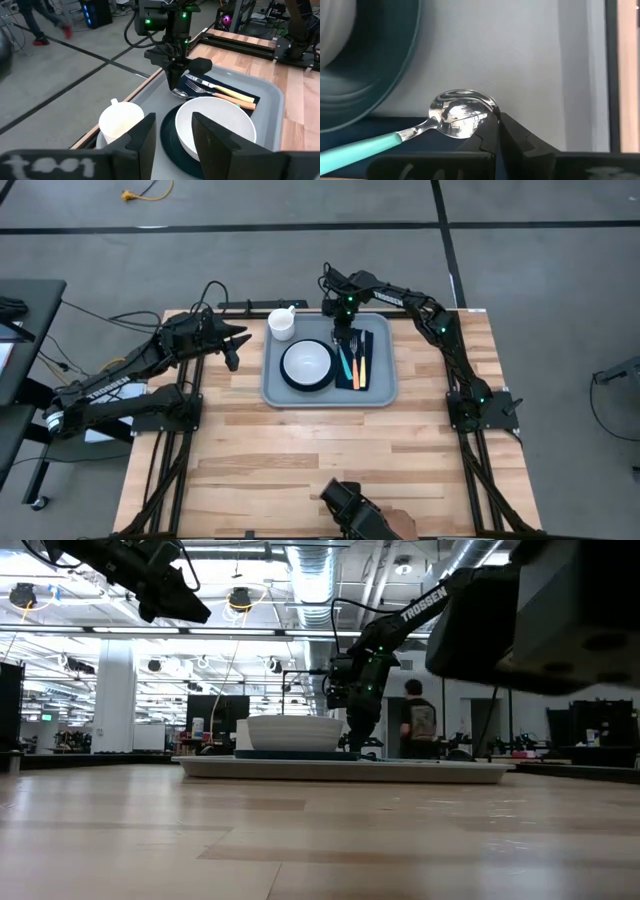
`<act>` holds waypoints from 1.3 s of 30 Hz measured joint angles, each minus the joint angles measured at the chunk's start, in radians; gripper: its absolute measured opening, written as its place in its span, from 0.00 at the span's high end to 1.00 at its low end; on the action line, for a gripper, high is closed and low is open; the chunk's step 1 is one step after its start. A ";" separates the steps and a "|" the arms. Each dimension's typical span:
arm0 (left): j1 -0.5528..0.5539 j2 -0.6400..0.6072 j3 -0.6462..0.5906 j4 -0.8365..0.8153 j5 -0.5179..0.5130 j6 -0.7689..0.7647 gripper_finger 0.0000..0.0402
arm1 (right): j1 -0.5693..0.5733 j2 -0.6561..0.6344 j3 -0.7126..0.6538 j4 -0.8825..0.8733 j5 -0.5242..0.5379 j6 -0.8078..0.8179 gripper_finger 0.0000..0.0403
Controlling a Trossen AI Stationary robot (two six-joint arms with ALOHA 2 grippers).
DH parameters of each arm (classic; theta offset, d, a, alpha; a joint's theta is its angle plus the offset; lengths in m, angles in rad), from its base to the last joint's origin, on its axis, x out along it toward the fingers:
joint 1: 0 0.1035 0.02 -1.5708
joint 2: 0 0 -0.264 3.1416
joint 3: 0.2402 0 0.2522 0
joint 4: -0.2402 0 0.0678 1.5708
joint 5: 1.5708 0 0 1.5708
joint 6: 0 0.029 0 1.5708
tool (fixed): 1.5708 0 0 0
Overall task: Set up tray
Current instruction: Adjust the blue spoon on top of the blue napkin on the gray tray
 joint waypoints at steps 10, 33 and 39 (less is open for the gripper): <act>0.000 0.000 0.000 -0.011 -0.002 0.001 0.72 | -0.011 -0.039 0.001 -0.038 0.039 0.021 1.00; 0.000 0.000 0.000 -0.018 0.001 0.001 0.72 | -0.010 -0.060 0.001 -0.145 0.057 0.298 1.00; 0.000 0.000 0.000 -0.028 0.005 0.000 0.72 | -0.011 -0.060 0.000 -0.144 0.057 0.411 1.00</act>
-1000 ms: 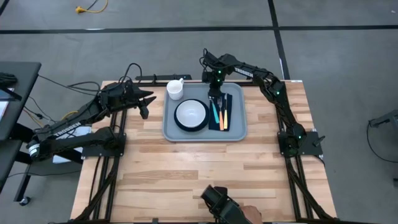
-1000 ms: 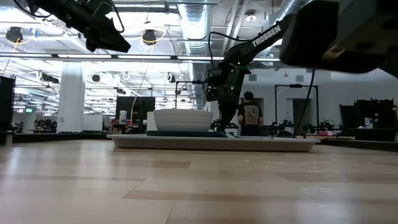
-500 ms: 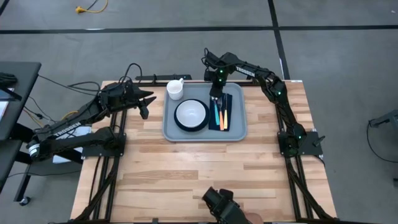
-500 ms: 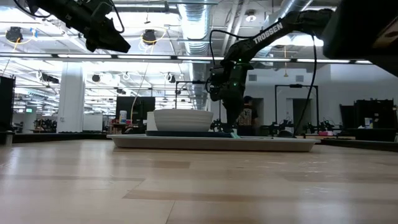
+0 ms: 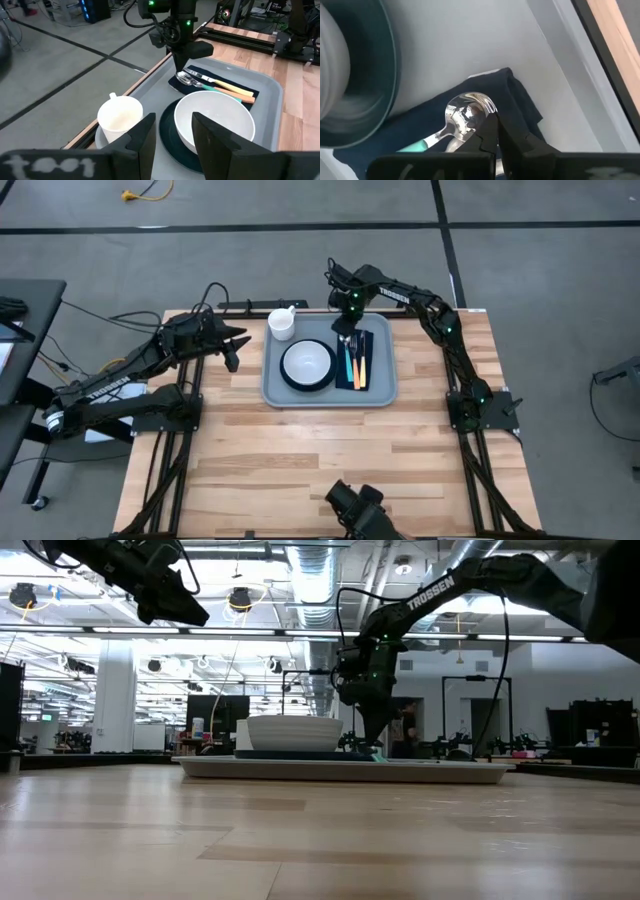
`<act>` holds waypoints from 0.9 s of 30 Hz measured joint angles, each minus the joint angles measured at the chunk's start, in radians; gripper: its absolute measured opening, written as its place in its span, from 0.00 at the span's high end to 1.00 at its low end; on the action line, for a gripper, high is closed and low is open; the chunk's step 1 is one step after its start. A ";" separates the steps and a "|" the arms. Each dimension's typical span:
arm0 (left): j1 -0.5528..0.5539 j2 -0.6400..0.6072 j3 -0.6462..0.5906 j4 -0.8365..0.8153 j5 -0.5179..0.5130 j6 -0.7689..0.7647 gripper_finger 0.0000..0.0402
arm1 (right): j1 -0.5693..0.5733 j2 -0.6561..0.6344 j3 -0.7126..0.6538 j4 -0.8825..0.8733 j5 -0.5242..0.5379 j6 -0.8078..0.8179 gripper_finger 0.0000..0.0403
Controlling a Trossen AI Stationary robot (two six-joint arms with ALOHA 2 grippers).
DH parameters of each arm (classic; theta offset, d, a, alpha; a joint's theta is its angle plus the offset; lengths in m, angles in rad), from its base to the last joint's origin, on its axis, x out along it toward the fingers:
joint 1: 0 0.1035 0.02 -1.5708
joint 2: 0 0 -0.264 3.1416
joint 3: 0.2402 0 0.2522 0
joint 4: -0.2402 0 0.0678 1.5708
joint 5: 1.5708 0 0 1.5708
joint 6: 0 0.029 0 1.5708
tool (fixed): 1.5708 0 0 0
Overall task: Set up tray
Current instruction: Adjust the blue spoon on top of the blue napkin on the gray tray
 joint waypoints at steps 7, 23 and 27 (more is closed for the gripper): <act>0.000 0.000 0.000 -0.012 0.001 -0.008 0.72 | 0.000 0.000 0.000 -0.008 0.000 0.054 1.00; 0.000 0.000 0.000 -0.035 0.002 -0.015 0.72 | 0.029 0.000 0.000 -0.031 0.022 0.086 1.00; 0.000 0.000 0.000 -0.037 0.002 -0.015 0.72 | 0.017 0.000 0.000 -0.030 0.054 0.144 1.00</act>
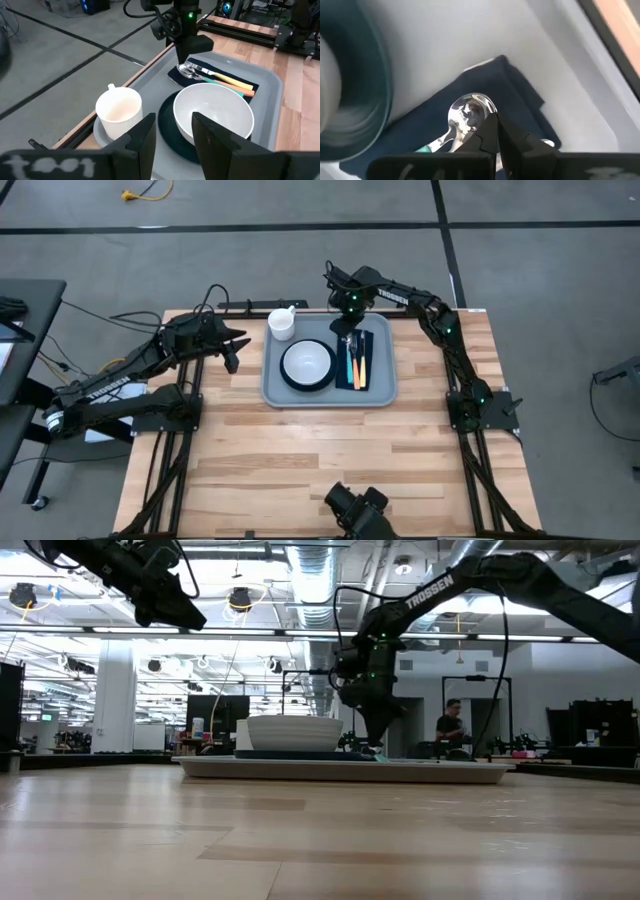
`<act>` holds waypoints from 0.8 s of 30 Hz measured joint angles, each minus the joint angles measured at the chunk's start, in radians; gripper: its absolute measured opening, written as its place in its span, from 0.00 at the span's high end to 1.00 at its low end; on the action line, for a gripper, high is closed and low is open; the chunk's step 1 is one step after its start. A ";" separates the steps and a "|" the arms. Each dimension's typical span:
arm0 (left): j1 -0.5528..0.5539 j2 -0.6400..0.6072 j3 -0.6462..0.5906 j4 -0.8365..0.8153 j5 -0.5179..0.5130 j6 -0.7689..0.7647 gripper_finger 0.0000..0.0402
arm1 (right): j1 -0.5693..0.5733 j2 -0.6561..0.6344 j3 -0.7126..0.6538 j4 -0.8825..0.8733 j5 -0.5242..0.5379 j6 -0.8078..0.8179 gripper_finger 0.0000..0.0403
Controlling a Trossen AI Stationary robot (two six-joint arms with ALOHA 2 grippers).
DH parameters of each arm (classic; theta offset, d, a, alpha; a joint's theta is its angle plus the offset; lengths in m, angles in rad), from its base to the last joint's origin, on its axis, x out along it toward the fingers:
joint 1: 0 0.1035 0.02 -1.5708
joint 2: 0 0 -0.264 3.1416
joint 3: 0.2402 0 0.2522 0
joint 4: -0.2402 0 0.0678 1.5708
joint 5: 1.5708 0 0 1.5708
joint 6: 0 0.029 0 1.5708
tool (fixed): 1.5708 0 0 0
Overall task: Set up tray
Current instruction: Adjust the blue spoon on top of the blue napkin on the gray tray
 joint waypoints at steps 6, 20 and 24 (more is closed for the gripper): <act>0.000 0.000 0.000 -0.004 0.000 0.000 0.72 | -0.022 0.000 0.000 0.000 -0.005 0.061 1.00; 0.000 0.000 0.000 -0.003 0.000 0.000 0.72 | -0.002 0.000 0.000 0.006 -0.068 0.098 1.00; 0.000 0.000 0.000 -0.003 0.001 -0.005 0.72 | -0.010 0.001 0.000 0.026 -0.076 0.138 1.00</act>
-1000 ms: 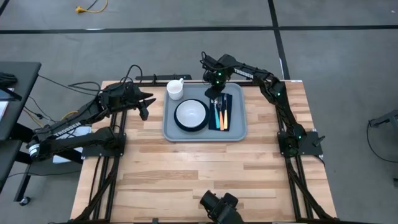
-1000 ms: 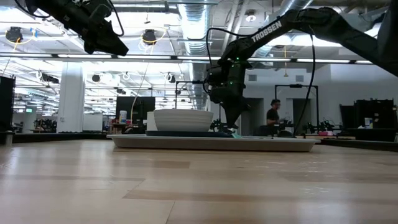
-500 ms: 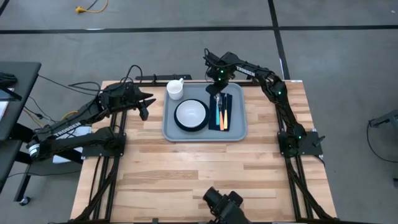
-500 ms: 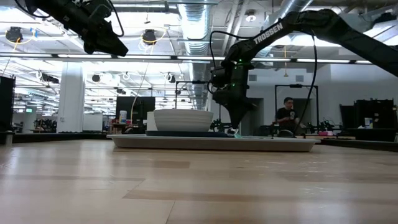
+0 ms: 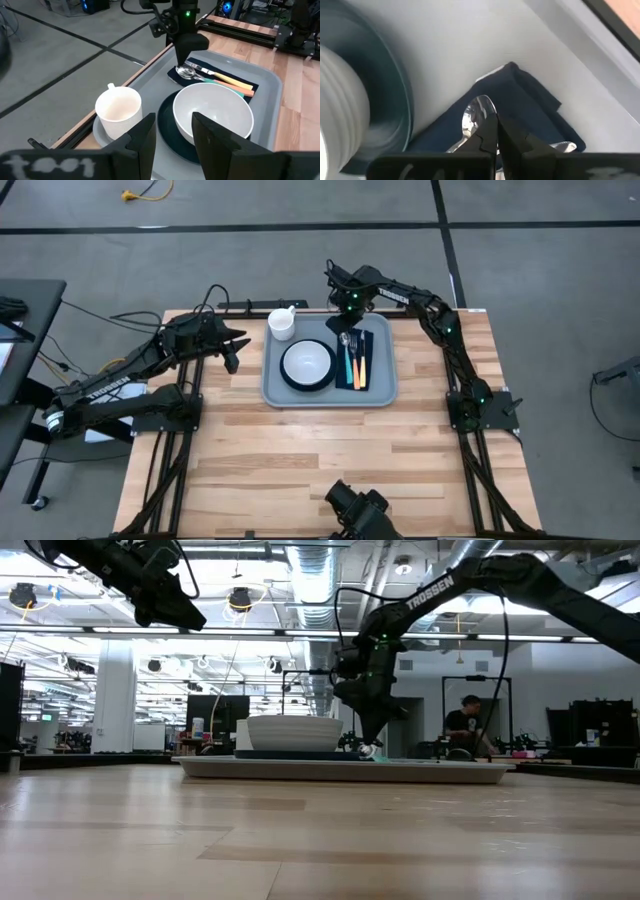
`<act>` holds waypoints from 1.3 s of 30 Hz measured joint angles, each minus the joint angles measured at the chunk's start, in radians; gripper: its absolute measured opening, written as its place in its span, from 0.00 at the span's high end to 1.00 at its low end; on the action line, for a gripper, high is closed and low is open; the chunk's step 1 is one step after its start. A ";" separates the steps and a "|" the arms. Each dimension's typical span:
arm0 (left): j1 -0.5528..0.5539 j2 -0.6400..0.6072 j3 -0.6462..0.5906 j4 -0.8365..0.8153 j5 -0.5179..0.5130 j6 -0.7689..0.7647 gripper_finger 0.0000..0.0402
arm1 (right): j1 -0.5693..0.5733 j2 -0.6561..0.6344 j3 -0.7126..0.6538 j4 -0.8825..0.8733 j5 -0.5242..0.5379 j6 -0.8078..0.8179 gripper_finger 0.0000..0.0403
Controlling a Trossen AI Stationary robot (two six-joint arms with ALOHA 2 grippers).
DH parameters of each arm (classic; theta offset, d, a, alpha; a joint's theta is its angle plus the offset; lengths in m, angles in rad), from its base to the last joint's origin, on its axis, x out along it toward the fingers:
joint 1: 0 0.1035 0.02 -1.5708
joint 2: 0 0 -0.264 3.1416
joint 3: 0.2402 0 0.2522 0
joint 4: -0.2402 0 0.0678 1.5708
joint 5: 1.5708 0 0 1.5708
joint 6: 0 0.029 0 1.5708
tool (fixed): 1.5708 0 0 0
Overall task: Set up tray
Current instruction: Adjust the blue spoon on top of the blue napkin on the gray tray
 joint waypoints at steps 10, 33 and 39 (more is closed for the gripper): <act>0.000 0.000 0.000 0.000 0.000 -0.003 0.72 | -0.013 0.000 0.000 -0.050 -0.012 0.032 1.00; 0.000 0.000 0.000 -0.006 0.000 -0.017 0.72 | -0.011 0.000 0.000 -0.040 -0.088 0.188 1.00; 0.000 0.000 0.000 -0.020 0.000 -0.026 0.72 | -0.011 0.001 0.000 -0.037 -0.091 0.224 1.00</act>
